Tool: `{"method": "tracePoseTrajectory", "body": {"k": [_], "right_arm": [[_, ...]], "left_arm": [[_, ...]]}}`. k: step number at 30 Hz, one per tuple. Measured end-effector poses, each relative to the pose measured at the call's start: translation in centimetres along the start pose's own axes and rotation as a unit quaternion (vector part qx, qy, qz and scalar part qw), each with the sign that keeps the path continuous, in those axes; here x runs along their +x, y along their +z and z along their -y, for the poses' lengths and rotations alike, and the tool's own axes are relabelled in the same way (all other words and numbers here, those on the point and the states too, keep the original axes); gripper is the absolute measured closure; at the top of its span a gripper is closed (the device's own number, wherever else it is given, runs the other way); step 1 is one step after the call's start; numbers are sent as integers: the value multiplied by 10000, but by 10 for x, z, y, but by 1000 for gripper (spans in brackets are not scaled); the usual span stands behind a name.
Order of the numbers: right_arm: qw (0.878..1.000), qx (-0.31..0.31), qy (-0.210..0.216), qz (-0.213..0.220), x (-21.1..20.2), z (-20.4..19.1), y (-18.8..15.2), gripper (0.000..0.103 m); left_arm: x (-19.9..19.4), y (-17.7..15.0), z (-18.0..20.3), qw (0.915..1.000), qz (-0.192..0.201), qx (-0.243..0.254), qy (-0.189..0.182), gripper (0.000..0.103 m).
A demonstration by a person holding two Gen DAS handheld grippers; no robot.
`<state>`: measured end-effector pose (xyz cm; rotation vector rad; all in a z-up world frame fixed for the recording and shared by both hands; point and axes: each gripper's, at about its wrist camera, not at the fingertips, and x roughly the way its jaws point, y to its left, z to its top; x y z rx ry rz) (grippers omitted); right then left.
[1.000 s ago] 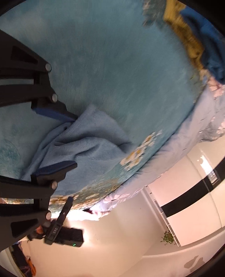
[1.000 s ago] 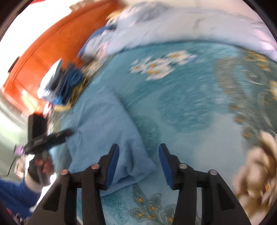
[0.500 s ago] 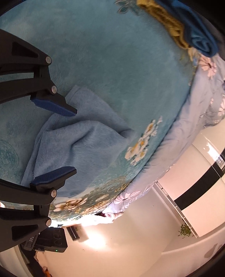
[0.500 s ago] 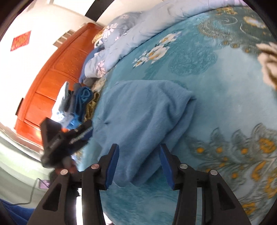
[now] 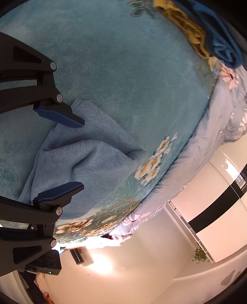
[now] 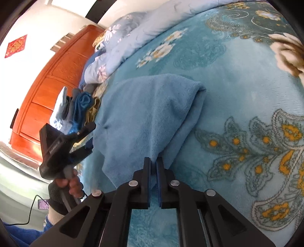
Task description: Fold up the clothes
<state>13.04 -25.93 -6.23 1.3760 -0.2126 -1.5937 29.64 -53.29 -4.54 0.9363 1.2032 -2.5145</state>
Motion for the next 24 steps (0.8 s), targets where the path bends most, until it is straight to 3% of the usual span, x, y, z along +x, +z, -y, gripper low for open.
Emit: {"method": "tracePoseTrajectory", "body": {"k": [3, 4, 5, 7, 9, 14, 21, 23, 24], "right_arm": [[9999, 29, 26, 123, -7, 0, 2, 94], [9998, 7, -38, 183, -10, -1, 3, 89], [9996, -22, -137, 260, -13, -1, 3, 83], [9991, 44, -224, 369, -15, 2, 3, 55], [9985, 204, -246, 446, -15, 7, 3, 48], [9960, 699, -235, 501, -1, 19, 6, 45], [9945, 863, -155, 574, 12, 10, 15, 45], [9943, 881, -163, 586, 14, 8, 17, 48], [9942, 884, -167, 594, 14, 7, 17, 54]], "left_arm": [[-5, 7, 5, 9995, 94, 304, 62, 39], [-5, 11, 7, 9990, 89, 438, 92, 38], [-3, 14, 7, 9985, 55, 527, 133, 35], [3, 23, 4, 9979, -54, 630, 172, 26], [13, 32, -6, 9985, -232, 486, 63, 21], [42, 45, -29, 9964, -794, -82, -290, 18], [62, 41, -15, 9926, -1102, 300, -412, 19], [63, 41, -14, 9925, -1090, 240, -494, 20], [62, 40, -15, 9926, -1071, 184, -533, 27]]}}
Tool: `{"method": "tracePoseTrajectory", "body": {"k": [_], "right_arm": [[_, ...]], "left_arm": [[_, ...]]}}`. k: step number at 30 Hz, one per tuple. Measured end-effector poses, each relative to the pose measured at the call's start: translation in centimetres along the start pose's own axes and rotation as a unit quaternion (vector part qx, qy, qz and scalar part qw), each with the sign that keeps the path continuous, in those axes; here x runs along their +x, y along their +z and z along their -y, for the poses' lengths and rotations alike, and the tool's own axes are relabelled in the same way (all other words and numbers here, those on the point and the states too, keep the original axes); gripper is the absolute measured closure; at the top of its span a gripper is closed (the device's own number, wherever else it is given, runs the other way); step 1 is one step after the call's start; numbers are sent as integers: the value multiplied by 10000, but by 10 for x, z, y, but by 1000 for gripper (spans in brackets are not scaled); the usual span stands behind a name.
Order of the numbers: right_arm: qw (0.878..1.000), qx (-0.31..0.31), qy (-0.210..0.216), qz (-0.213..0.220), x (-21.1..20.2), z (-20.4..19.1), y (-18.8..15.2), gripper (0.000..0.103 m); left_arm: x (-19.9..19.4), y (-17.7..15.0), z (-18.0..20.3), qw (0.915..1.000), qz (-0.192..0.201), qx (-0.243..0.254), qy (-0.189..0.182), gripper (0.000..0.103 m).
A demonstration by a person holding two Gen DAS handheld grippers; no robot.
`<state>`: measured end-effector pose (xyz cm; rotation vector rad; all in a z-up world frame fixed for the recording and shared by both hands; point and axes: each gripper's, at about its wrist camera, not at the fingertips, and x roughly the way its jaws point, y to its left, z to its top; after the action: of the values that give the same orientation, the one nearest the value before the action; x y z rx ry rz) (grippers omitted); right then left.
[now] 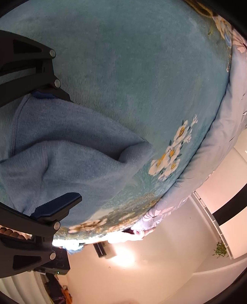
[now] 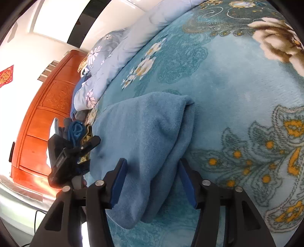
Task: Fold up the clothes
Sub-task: 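Lift the folded sweater with both grippers and carry it toward the clothes stack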
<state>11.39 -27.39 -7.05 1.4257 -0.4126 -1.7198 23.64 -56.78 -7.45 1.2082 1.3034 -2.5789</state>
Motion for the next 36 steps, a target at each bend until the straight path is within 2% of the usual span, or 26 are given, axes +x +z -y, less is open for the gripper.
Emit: {"method": "tracePoseTrajectory", "body": {"k": [1, 4, 5, 6, 9, 13, 18, 20, 23, 25, 26, 27, 28, 30, 34, 36], "right_arm": [[10000, 9, -7, 8, -1, 0, 0, 63], [10000, -26, -34, -7, -3, -1, 3, 78], [10000, -54, -18, -31, -3, -2, 4, 80], [9999, -112, 4, -52, -4, -3, 5, 85], [9986, -506, -9, -152, -7, -13, 13, 91], [9912, -1275, -15, -344, -13, -30, 36, 92], [9764, -2027, -132, -730, -14, -34, 56, 92], [9746, -2050, -254, -864, -6, -27, 56, 92], [9797, -1805, -191, -851, -2, -12, 54, 92], [9834, -1638, -103, -768, -3, -6, 52, 89], [9843, -1596, -96, -742, -3, -5, 51, 89], [9853, -1548, -91, -722, -3, -3, 51, 89], [9862, -1493, -87, -708, -3, -2, 50, 87], [9883, -1368, -59, -669, -3, 2, 48, 80], [9921, -1099, 27, -599, -2, 9, 44, 62], [9938, -939, 105, -592, 0, 14, 41, 59]], "left_arm": [[-1, -1, -1, 10000, 24, -51, -40, 32], [-5, -4, -6, 9996, 146, -233, 9, 54], [-8, -6, -8, 9994, 181, -288, -34, 68], [-10, -8, -8, 9991, 231, -330, -105, 77], [-21, -17, -6, 9979, 461, -397, -205, 85], [-39, -39, 6, 9957, 697, -483, -364, 88], [-42, -66, 18, 9972, 661, -289, -206, 89], [-35, -69, 16, 9980, 565, -262, -48, 89], [-32, -69, 11, 9978, 522, -416, -47, 84], [-32, -68, 13, 9982, 478, -337, 102, 73], [-33, -67, 14, 9983, 485, -282, 180, 62], [-33, -66, 15, 9982, 491, -227, 259, 56], [-33, -65, 17, 9980, 498, -173, 338, 54], [-34, -64, 18, 9977, 504, -124, 434, 38], [-30, -60, 17, 9970, 497, -95, 587, 32], [-26, -59, 17, 9969, 481, -91, 609, 29]]}}
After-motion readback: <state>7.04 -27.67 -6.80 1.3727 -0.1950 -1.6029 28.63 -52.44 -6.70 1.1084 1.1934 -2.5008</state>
